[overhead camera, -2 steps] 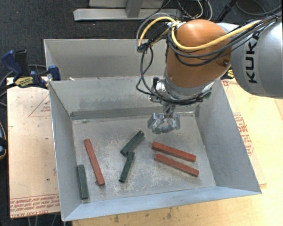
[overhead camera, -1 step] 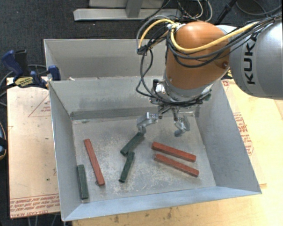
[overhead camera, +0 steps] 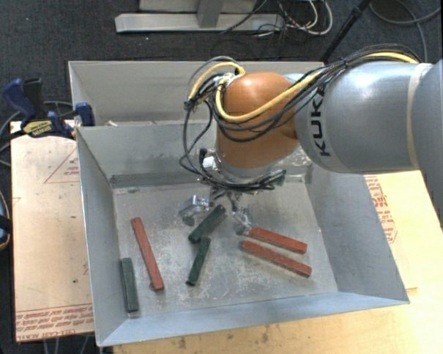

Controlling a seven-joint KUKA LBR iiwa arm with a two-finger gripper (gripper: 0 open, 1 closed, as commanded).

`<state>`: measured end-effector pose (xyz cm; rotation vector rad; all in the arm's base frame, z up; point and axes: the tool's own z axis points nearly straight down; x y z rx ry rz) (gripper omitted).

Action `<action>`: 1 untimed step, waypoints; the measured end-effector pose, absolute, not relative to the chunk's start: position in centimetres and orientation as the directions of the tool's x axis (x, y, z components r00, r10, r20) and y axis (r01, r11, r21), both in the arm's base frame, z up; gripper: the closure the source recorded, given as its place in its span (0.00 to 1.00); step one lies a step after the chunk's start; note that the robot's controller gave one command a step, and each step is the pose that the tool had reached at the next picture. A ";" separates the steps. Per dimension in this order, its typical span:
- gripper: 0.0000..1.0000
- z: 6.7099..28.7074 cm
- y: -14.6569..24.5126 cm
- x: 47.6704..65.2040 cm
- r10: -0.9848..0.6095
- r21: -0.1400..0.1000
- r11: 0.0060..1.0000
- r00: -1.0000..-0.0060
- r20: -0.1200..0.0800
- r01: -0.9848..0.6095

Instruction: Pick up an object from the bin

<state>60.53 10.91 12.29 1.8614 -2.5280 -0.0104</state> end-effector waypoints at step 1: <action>0.00 6.8 13.1 63.4 -0.992 0.000 0.123 -0.123 -0.004 -0.992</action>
Offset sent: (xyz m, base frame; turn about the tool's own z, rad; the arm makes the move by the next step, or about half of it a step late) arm 0.0288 0.0206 -0.0529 -0.1822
